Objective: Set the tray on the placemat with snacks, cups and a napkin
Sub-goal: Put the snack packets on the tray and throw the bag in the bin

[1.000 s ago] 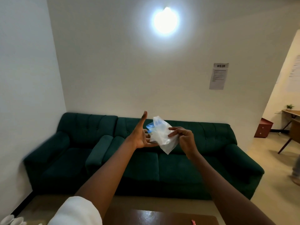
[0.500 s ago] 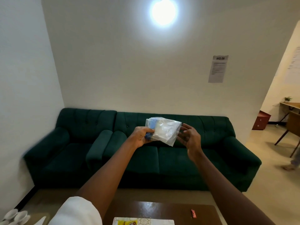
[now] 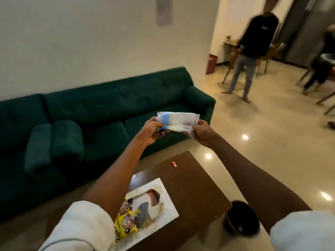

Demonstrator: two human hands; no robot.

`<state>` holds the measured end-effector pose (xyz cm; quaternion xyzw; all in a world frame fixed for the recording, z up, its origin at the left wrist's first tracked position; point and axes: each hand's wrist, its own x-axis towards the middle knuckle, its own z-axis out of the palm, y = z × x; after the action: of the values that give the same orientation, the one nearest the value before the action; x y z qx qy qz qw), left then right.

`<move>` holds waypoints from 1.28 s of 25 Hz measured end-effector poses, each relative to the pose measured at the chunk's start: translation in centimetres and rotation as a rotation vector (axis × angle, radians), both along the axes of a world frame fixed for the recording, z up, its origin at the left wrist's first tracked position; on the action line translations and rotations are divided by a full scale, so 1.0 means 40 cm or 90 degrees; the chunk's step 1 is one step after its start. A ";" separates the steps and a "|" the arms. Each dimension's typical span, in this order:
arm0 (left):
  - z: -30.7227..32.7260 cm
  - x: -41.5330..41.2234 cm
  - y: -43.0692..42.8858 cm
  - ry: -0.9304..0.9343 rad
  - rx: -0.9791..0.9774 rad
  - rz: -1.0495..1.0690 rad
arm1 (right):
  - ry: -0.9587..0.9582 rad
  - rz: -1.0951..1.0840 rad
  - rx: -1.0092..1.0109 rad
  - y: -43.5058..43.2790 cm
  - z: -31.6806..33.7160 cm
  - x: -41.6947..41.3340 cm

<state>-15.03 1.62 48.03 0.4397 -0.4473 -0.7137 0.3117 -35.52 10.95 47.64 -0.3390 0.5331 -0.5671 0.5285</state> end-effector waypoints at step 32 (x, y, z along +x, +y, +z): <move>-1.037 -1.056 0.578 -0.435 0.028 -0.343 | 0.329 -0.490 0.566 0.572 -1.073 -0.893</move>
<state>-57.26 24.74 6.54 0.5245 -0.6084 -0.5925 -0.0610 -71.23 33.84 4.72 0.0022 0.9111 -0.3407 0.2319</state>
